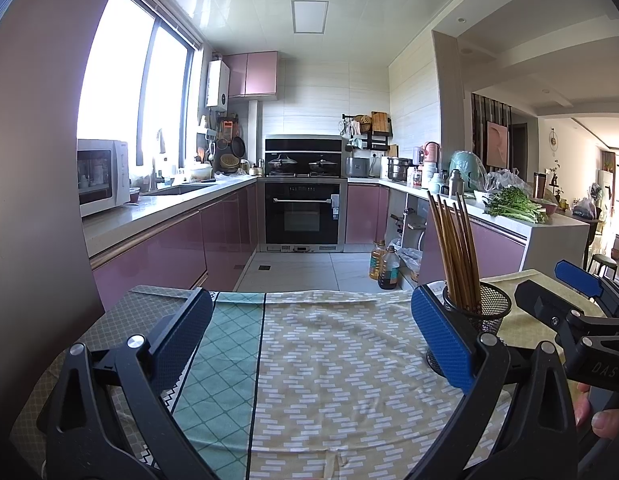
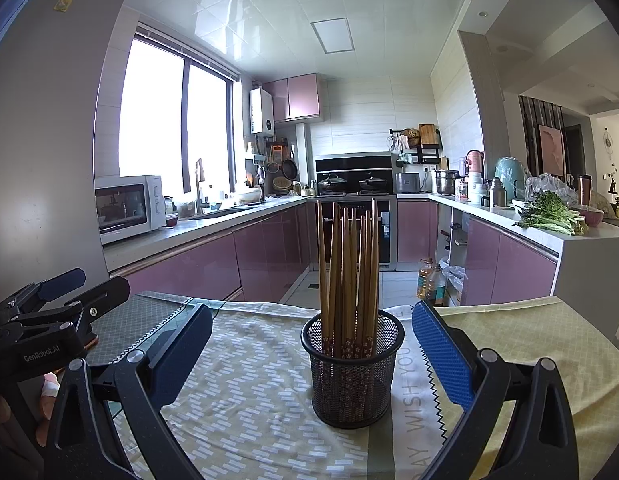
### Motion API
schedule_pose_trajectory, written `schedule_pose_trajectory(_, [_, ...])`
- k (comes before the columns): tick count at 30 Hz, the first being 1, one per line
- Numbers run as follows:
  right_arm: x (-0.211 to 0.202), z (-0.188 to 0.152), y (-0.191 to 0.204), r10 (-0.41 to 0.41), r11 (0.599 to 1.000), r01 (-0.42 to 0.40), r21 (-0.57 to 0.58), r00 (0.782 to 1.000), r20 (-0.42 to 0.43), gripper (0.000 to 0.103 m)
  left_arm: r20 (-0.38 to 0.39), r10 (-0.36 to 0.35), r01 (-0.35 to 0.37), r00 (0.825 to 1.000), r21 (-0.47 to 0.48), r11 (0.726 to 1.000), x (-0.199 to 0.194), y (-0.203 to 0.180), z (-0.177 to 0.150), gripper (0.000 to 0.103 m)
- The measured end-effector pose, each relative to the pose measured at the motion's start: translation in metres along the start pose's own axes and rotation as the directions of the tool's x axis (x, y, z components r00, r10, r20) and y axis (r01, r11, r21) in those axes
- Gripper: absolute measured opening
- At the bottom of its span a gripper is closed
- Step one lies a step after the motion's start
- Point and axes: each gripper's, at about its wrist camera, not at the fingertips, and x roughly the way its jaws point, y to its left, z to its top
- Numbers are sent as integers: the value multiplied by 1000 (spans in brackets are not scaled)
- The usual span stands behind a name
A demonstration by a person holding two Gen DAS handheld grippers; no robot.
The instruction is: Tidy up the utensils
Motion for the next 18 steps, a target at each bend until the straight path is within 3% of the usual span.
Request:
schedule_pose_trajectory(9, [1,0,-1,3,1000,-3,0,1000,-6,97,2,22,-22,1000,7,1000,0,-1,0,98])
schedule_pose_trajectory(13, [1,-3,-12,-25,1000,24,-16,999,-31,97,-66,25,-27,997,-21,999,10,7,-3,98])
schedule_pose_trajectory(16, [13,-9,-44,-105,994,102,-26,985,-138,97,-142,43,-49,989,-34,998,25,19,-8,98])
schedule_pose_trajectory(18, [30,-16,-75,-169,985,169,-23,951,-260,97,-214,53,-63,975,-40,997,38,32,-12,98])
